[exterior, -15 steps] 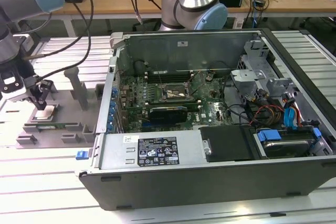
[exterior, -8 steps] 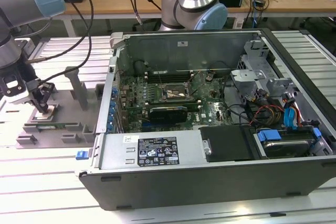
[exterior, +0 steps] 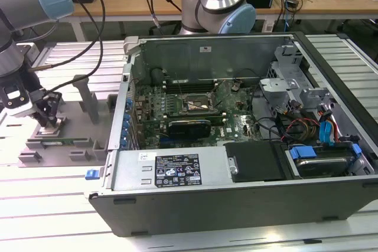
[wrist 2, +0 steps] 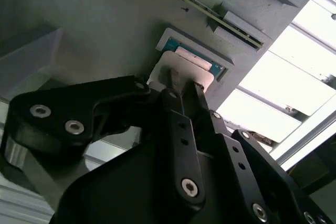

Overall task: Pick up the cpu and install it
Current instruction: 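Pick up the cpu and move it towards the insertion slot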

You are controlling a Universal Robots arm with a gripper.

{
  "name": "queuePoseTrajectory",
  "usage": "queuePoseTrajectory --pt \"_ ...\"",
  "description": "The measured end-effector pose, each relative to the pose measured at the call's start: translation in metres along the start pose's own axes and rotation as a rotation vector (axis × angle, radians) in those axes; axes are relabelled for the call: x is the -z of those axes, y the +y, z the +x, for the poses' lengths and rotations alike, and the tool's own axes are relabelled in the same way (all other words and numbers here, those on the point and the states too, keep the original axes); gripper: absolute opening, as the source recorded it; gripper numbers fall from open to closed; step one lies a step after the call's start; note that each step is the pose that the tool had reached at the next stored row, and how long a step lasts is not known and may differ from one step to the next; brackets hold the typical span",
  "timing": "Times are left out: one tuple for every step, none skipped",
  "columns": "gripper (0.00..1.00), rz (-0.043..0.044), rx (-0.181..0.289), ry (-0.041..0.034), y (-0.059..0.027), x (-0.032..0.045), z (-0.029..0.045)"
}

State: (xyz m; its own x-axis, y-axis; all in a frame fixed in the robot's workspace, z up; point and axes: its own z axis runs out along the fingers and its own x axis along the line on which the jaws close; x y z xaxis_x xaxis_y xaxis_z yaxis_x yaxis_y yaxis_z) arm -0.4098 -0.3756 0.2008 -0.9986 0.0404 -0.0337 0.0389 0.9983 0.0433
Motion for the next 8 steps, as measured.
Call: queuePoseTrajectory --pt "0.3 0.0001 0.0 0.0 0.0 0.0 0.0" --pt "0.36 0.0 0.0 0.0 0.0 0.0 0.0" --pt "0.48 0.0 0.0 0.0 0.0 0.0 0.0" --pt "0.48 0.0001 0.0 0.0 0.0 0.0 0.0" --pt "0.54 0.0 0.0 0.0 0.0 0.0 0.0" --pt "0.6 0.0001 0.0 0.0 0.0 0.0 0.0" --pt "0.6 -0.0001 0.0 -0.0012 0.0 -0.0009 0.0" --pt "0.6 -0.0002 0.0 -0.0042 -0.0001 -0.0028 0.0001"
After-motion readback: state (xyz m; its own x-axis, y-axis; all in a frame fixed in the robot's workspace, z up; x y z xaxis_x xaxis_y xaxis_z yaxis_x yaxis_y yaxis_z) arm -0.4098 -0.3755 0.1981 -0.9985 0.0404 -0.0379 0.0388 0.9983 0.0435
